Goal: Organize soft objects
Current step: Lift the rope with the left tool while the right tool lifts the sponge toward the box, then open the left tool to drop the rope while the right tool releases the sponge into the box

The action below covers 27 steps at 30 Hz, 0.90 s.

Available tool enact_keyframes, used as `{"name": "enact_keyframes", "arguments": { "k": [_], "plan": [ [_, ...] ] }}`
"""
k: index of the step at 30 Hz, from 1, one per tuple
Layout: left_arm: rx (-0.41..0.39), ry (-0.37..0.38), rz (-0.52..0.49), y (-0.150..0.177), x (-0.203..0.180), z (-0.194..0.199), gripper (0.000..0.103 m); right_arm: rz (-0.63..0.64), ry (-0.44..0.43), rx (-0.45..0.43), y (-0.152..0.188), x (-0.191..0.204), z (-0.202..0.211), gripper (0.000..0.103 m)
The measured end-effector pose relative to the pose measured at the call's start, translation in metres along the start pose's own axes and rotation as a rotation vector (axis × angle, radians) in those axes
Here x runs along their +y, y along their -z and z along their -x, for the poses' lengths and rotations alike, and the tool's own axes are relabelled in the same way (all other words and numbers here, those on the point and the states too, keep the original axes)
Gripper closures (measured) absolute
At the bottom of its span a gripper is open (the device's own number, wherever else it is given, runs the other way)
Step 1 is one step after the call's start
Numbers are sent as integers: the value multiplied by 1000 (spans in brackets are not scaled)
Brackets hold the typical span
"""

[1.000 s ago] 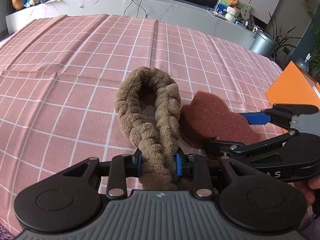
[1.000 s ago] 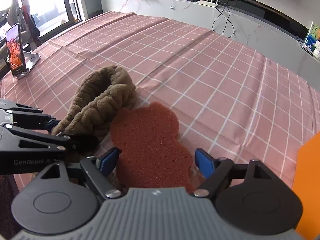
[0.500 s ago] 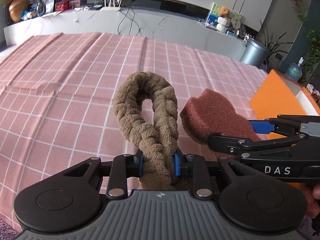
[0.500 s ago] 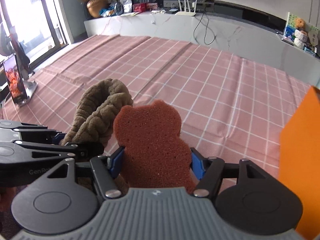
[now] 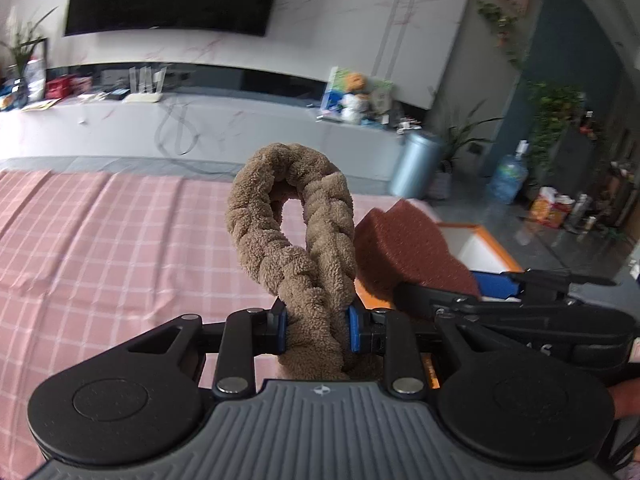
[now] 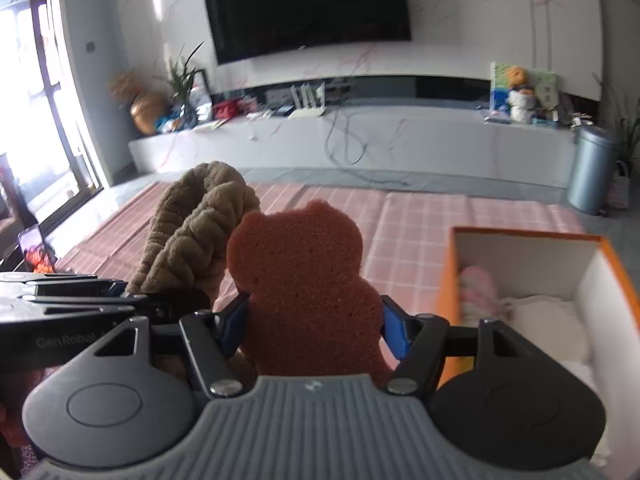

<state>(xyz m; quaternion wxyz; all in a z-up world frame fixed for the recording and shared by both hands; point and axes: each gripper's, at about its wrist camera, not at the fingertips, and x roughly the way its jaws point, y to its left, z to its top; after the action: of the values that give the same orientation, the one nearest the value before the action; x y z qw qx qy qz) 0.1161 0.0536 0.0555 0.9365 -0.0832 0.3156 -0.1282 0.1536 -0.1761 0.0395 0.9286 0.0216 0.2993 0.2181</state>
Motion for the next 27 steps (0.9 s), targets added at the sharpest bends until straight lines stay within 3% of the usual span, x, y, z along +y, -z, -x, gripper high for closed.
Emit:
{"name": "enact_keyframes", "arguments": {
  "k": [6, 11, 20, 27],
  "plan": [
    [13, 160, -39, -29, -55, -26, 73, -60, 124, -45, 2, -56, 43, 36],
    [79, 229, -83, -35, -104, -76, 73, -69, 263, -9, 11, -109, 55, 36],
    [267, 169, -138, -32, -147, -177, 73, -74, 348, 131, 19, -176, 8, 36],
    [345, 105, -156, -28, -149, -211, 71, -19, 333, 184, 20, -196, -32, 36]
  ]
}}
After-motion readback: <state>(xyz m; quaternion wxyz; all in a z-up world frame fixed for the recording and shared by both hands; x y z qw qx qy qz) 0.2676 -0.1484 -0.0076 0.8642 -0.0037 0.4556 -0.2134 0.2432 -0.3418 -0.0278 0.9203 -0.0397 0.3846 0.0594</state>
